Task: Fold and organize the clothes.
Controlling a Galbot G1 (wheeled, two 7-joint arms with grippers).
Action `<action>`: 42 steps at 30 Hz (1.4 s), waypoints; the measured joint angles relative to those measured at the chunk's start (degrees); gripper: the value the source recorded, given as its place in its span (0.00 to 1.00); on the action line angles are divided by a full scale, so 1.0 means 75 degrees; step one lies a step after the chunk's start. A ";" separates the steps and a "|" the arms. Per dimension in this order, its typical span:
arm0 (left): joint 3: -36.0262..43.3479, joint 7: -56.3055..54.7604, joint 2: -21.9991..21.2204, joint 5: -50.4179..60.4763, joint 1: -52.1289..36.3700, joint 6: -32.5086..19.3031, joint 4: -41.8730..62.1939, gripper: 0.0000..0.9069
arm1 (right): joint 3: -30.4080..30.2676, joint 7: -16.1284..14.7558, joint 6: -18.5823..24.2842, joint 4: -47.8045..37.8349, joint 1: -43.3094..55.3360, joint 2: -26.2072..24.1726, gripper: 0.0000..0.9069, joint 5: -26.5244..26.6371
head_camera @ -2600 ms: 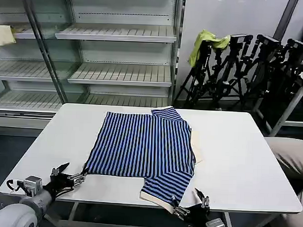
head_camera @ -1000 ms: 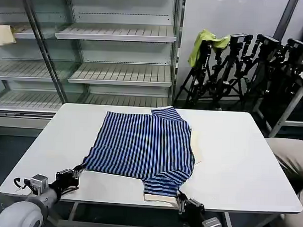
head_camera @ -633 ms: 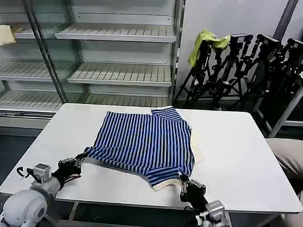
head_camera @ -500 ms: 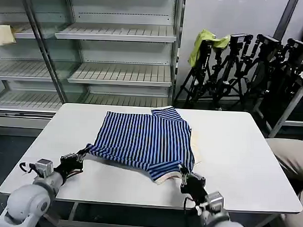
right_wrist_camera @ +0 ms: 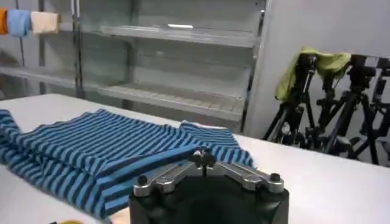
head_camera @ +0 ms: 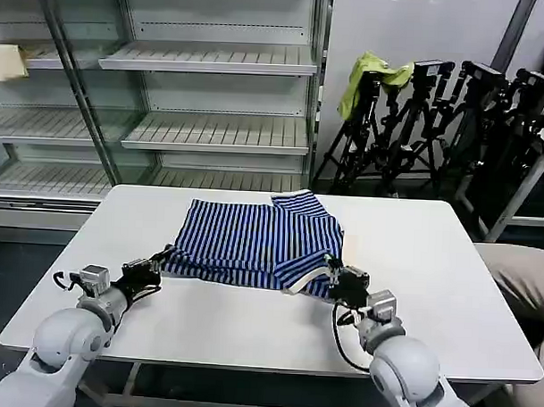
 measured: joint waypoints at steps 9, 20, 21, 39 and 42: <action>0.0297 0.0023 -0.0063 0.0001 -0.0498 -0.0065 0.0568 0.01 | -0.0063 -0.0148 0.0030 -0.0391 0.0259 0.0022 0.00 0.0014; 0.0536 0.0133 0.0004 0.0175 -0.0843 -0.0123 0.1005 0.01 | -0.0145 -0.0322 0.0039 -0.0737 0.0521 0.0095 0.00 -0.0023; 0.0560 0.0140 0.0014 0.0193 -0.0857 -0.0126 0.1020 0.01 | -0.0152 -0.0328 0.0031 -0.0762 0.0536 0.0103 0.00 -0.0023; 0.0756 0.0236 0.0084 0.0372 -0.0993 -0.0180 0.1116 0.01 | -0.0134 -0.0389 0.0007 -0.0894 0.0497 0.0120 0.00 -0.0068; 0.0787 0.0244 0.0075 0.0419 -0.1002 -0.0191 0.1129 0.01 | -0.0126 -0.0401 0.0009 -0.0910 0.0496 0.0118 0.00 -0.0071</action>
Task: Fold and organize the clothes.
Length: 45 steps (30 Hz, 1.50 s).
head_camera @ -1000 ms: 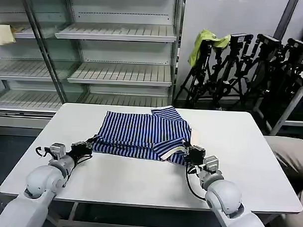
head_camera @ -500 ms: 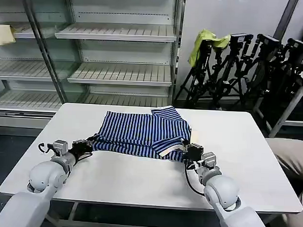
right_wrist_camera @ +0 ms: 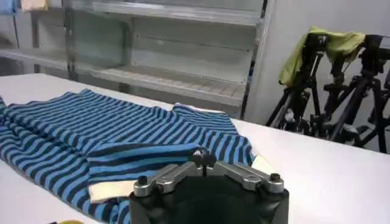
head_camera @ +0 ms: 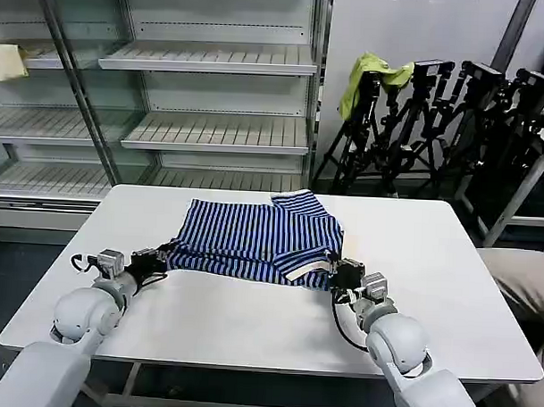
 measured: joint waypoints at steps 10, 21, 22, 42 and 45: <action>0.0109 0.0008 0.0017 0.0065 -0.0149 -0.0067 0.0129 0.01 | 0.0052 -0.0004 0.0012 -0.0006 -0.0050 -0.0043 0.00 -0.0002; 0.0421 0.0086 0.0077 0.0322 -0.0479 -0.0149 0.0365 1.00 | 0.0102 -0.0061 -0.0006 -0.0047 -0.0090 -0.0031 1.00 -0.0029; 0.0430 0.0084 0.0075 0.0354 -0.0491 -0.0145 0.0379 1.00 | 0.0103 -0.0070 -0.0016 -0.0059 -0.0078 -0.0025 1.00 -0.0031; 0.0073 -0.0036 0.0248 0.0692 0.0104 -0.0188 -0.0274 1.00 | 0.0385 0.0006 -0.0093 0.0039 -0.0108 -0.0095 1.00 0.0243; 0.0043 -0.0070 0.0304 0.0706 0.0305 -0.0201 -0.0437 1.00 | 0.0502 0.0043 -0.0228 0.0280 -0.0327 -0.0165 1.00 0.0332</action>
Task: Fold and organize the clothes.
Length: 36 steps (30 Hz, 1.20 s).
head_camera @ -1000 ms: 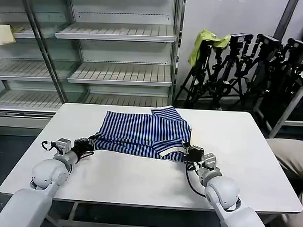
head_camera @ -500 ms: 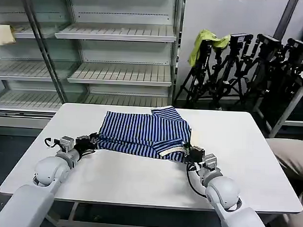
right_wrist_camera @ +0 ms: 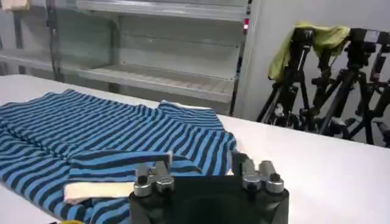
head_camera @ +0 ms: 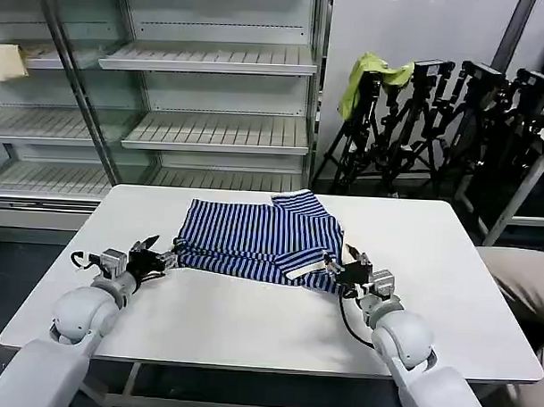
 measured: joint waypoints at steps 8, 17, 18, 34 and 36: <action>-0.0073 -0.0161 -0.0013 -0.0281 0.0370 0.0257 -0.0245 1.00 | 0.0303 0.0250 -0.0291 0.0675 -0.0627 -0.0016 1.00 0.0181; -0.0216 -0.0268 -0.0014 -0.0685 0.0346 0.0440 -0.0184 1.00 | 0.0457 0.0456 -0.0446 0.0956 -0.1069 -0.0016 1.00 0.0402; -0.0226 -0.0271 0.0002 -0.0721 0.0329 0.0453 -0.0155 1.00 | 0.0466 0.0457 -0.0456 0.0968 -0.1089 -0.0010 1.00 0.0428; -0.0190 -0.0190 -0.0068 -0.0843 0.0281 0.0586 0.0107 0.01 | 0.0345 0.0454 -0.0568 0.0680 -0.1112 0.0041 0.00 0.0834; -0.0190 -0.0170 -0.0073 -0.0841 0.0294 0.0591 0.0112 0.01 | 0.0320 0.0454 -0.0569 0.0617 -0.1109 0.0036 0.00 0.0873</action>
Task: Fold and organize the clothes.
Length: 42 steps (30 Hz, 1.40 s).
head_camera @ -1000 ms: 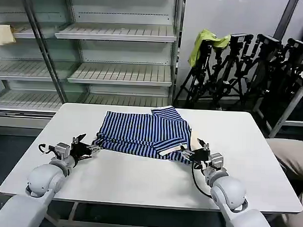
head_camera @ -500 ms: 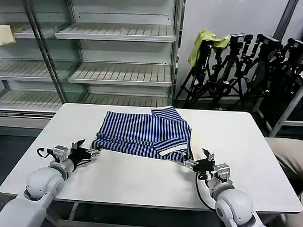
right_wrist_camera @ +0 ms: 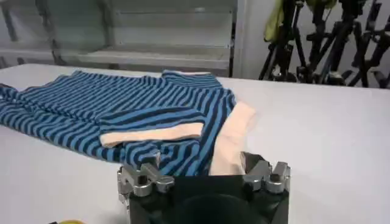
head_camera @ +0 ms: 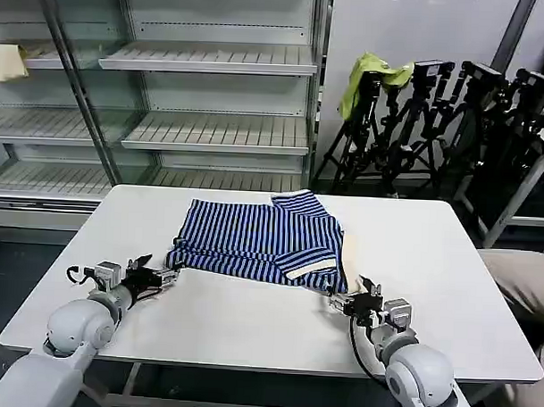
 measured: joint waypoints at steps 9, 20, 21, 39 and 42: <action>-0.0048 0.0086 0.0066 -0.0007 0.0094 -0.0010 0.0003 0.01 | -0.0042 -0.0064 0.0019 -0.0169 0.0046 0.0021 0.00 0.0135; -0.0122 0.0216 0.0129 -0.0024 0.0211 -0.0031 -0.0068 0.01 | 0.0046 -0.0139 0.0016 -0.0200 0.0009 -0.0056 0.00 0.0178; -0.0138 0.0221 0.0131 -0.0024 0.0233 -0.0031 -0.0084 0.01 | 0.0058 -0.0153 0.0015 -0.0184 -0.0009 -0.0071 0.00 0.0170; -0.1002 0.0116 0.0039 -0.0042 0.1915 -0.0069 -0.1581 0.01 | 0.0956 -0.0666 0.0004 0.1111 -0.1513 -0.0430 0.00 -0.0337; -0.1246 0.0117 -0.0036 -0.0014 0.2463 -0.0116 -0.1992 0.01 | 0.1221 -0.0772 0.0066 0.1429 -0.1978 -0.0393 0.00 -0.0531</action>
